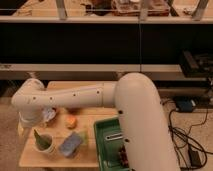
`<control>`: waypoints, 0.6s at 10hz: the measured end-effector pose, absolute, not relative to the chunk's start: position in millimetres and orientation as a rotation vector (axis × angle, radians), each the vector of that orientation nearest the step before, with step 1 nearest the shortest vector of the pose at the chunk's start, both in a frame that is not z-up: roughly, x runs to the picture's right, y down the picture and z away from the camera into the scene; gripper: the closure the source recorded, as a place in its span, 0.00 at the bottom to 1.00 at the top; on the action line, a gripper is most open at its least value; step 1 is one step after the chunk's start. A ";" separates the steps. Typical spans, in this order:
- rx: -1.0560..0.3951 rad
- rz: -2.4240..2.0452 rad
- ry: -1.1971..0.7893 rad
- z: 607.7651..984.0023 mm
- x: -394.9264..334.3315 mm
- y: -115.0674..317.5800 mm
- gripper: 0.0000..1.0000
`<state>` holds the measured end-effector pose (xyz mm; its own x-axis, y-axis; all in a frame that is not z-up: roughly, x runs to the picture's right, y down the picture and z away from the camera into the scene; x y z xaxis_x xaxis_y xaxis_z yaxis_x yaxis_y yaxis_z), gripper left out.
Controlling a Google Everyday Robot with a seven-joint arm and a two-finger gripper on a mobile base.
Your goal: Place pepper in table surface
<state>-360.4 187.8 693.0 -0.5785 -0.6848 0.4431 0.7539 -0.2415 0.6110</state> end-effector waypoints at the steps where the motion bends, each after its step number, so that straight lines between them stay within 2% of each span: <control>1: -0.116 -1.939 -1.019 693.6 -358.6 187.6 0.46; 4: -0.119 -1.951 -1.023 692.6 -360.3 189.6 0.68; 6: -0.124 -1.951 -1.024 693.6 -359.0 190.8 0.69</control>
<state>-359.0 190.8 693.6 -0.5893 -0.6695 0.4522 0.7525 -0.2510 0.6089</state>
